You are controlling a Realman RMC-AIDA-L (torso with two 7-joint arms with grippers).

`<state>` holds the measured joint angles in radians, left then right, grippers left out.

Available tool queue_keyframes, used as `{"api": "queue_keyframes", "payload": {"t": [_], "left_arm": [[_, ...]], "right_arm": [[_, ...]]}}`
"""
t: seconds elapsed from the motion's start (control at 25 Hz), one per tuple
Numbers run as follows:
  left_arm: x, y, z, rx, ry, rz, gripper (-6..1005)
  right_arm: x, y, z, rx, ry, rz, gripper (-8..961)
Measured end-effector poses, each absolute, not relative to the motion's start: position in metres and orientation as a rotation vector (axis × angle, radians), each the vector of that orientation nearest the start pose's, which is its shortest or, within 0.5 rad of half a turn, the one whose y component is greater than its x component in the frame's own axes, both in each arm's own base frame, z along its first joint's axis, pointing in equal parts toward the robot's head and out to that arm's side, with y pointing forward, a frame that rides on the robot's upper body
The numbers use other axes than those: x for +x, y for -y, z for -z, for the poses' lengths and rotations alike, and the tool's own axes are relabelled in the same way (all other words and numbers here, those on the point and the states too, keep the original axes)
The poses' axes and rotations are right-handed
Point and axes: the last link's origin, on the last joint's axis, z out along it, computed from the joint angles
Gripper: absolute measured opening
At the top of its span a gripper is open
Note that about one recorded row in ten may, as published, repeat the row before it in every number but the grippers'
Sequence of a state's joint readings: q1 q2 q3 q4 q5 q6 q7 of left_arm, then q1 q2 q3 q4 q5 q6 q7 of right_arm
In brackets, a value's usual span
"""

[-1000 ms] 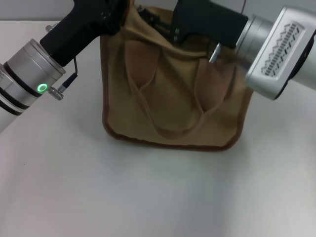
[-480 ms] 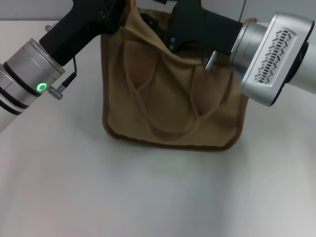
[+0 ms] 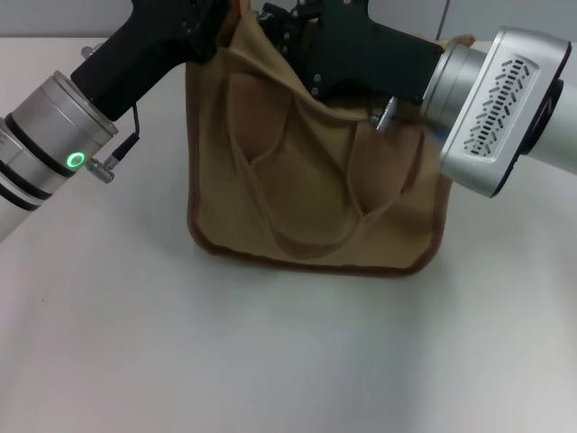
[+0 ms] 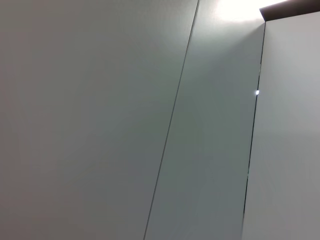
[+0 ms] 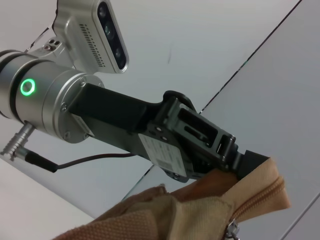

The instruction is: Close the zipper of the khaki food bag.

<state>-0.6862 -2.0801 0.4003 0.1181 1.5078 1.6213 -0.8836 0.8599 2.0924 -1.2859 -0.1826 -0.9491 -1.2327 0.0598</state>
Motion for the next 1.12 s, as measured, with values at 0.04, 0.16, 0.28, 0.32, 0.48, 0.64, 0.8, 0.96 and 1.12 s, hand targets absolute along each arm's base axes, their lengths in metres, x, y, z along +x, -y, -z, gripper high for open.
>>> {"api": "queue_keyframes", "payload": {"t": [0.04,0.16,0.28,0.32,0.48,0.64,0.8,0.96,1.12], "left_arm": [[-0.207,-0.357,0.004,-2.102,0.432,1.466,14],[-0.208,-0.356,0.004,-2.101,0.434,1.465,14],[-0.209,-0.355,0.004,-2.099,0.435,1.465,14],[-0.209,-0.355,0.004,-2.099,0.436,1.464,14],[-0.217,-0.352,0.001,-2.074,0.452,1.455,14],[-0.231,-0.346,-0.005,-2.017,0.482,1.441,14],[-0.246,-0.339,-0.01,-1.973,0.512,1.416,14],[-0.258,-0.333,-0.015,-1.932,0.528,1.398,14],[-0.261,-0.331,-0.015,-1.924,0.536,1.392,14]], "right_arm": [[0.143,-0.397,0.068,-2.229,0.661,-0.726,135],[0.143,-0.397,0.067,-2.228,0.659,-0.726,36],[0.144,-0.396,0.068,-2.229,0.655,-0.724,3],[0.145,-0.396,0.068,-2.23,0.652,-0.723,3],[0.152,-0.393,0.067,-2.232,0.633,-0.716,3],[0.16,-0.39,0.067,-2.232,0.605,-0.711,3],[0.168,-0.387,0.065,-2.227,0.582,-0.703,3],[0.176,-0.384,0.063,-2.224,0.555,-0.695,2],[0.189,-0.377,0.062,-2.221,0.52,-0.687,2]]}}
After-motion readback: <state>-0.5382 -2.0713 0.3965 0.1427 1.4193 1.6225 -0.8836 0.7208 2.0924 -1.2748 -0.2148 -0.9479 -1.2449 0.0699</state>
